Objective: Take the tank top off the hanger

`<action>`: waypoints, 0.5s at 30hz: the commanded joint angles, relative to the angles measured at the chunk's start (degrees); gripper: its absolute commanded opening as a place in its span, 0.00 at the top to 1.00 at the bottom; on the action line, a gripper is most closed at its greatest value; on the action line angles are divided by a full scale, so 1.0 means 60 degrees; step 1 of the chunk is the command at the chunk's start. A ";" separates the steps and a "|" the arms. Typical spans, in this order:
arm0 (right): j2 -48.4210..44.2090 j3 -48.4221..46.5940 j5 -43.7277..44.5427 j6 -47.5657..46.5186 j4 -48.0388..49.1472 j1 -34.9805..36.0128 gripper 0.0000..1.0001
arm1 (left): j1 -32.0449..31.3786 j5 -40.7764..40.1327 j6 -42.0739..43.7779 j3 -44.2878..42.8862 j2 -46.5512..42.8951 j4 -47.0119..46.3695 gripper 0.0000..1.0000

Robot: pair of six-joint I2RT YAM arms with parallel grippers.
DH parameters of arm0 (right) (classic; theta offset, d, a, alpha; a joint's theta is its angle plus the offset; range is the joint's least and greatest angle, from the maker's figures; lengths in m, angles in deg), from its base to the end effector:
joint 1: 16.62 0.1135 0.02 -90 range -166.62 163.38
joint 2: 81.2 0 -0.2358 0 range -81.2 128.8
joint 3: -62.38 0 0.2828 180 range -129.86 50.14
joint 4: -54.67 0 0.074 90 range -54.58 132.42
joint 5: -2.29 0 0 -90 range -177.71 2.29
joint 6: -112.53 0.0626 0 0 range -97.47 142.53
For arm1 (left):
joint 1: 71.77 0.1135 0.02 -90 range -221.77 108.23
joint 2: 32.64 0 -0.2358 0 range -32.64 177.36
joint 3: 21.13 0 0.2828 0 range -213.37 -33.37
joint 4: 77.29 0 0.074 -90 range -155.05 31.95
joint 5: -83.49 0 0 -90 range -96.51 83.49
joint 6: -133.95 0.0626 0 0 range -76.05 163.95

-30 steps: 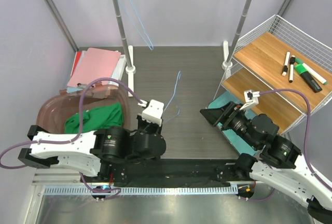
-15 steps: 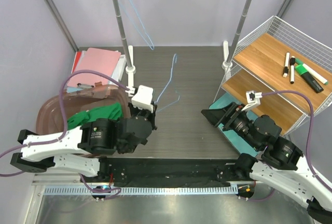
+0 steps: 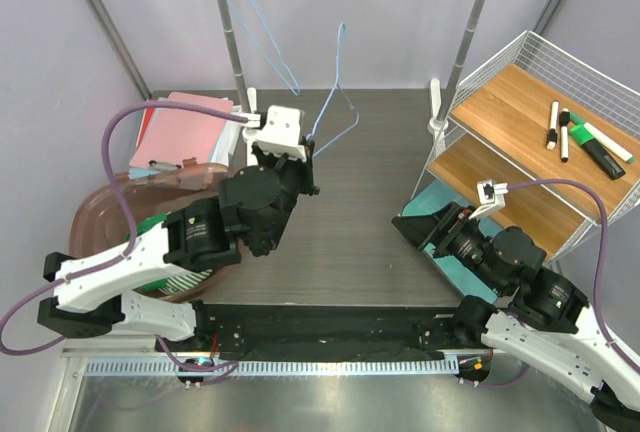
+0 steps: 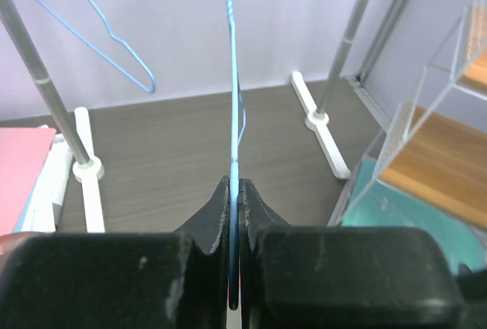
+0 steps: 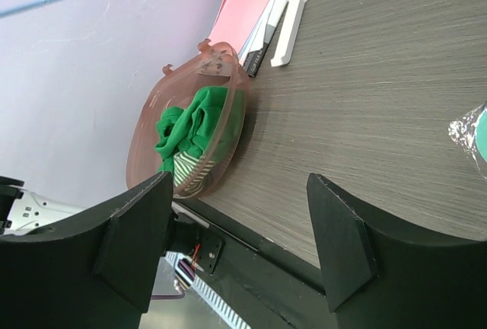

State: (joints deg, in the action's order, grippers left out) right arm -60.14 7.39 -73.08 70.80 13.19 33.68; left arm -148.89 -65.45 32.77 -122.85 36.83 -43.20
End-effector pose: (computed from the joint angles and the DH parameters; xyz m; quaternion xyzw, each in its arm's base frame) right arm 0.1195 0.1192 0.3384 0.0707 0.7474 0.4330 0.4990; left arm 0.1153 -0.2637 0.4818 0.0532 0.7109 -0.1683 0.6807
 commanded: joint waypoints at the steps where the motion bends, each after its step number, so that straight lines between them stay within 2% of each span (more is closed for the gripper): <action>1: -0.0258 -0.0098 0.0257 0.0348 0.0112 0.0010 0.23 | 0.0693 -0.0314 0.1496 -0.0483 0.0359 -0.2595 1.00; 8: -0.0477 -0.0098 0.0227 0.0597 -0.0122 0.0010 0.24 | 0.1676 0.0257 0.2273 -0.2004 0.1311 -0.3465 1.00; 13: -0.0740 -0.0127 0.0213 0.0729 -0.0269 0.0010 0.23 | 0.2276 0.0463 0.2478 -0.2402 0.1662 -0.4021 1.00; 15: -0.0800 -0.0127 0.0242 0.0744 -0.0298 0.0010 0.23 | 0.2670 0.0550 0.2421 -0.2825 0.1824 -0.3775 1.00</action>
State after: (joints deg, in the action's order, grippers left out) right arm -63.24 7.50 -73.12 73.10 10.07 33.68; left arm -136.21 -63.48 45.75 -135.17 46.53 -61.03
